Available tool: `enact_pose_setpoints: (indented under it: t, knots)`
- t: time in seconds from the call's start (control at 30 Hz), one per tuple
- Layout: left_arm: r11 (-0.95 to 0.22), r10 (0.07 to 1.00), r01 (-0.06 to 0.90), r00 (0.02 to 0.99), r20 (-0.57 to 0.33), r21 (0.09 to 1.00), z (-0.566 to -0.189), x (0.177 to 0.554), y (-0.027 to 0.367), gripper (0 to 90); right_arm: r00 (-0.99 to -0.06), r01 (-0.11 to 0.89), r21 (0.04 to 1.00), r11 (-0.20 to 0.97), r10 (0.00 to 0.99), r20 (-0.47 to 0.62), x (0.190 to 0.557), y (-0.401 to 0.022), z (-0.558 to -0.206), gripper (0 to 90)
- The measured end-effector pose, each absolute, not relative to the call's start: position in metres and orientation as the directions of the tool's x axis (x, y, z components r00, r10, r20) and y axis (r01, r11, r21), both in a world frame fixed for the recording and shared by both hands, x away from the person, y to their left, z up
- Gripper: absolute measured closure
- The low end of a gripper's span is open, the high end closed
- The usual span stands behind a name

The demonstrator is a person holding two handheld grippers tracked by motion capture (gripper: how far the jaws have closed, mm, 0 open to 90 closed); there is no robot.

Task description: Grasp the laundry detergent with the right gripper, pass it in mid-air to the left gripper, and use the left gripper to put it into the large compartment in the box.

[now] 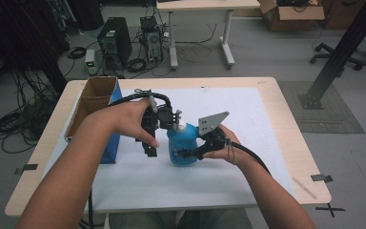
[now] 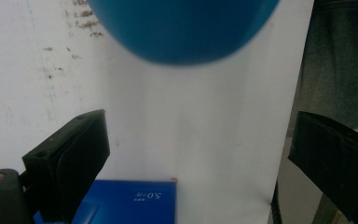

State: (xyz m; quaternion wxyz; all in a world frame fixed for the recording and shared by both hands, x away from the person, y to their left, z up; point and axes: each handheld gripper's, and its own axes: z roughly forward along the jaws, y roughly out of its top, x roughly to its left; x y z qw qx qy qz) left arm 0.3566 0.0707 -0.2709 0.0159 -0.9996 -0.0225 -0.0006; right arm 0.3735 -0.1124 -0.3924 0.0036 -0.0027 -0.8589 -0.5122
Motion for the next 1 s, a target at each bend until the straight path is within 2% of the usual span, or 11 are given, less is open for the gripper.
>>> enact_pose_setpoints:
  t: [1.0]
  knots:
    - [-0.999, 0.042, 0.042, 0.999, 0.008, -0.024, -0.269, 0.356, 0.059, 5.2, -0.999, -0.031, 0.881, 0.472, -0.038, -0.014, 0.367, -0.069, -0.397, 45.0]
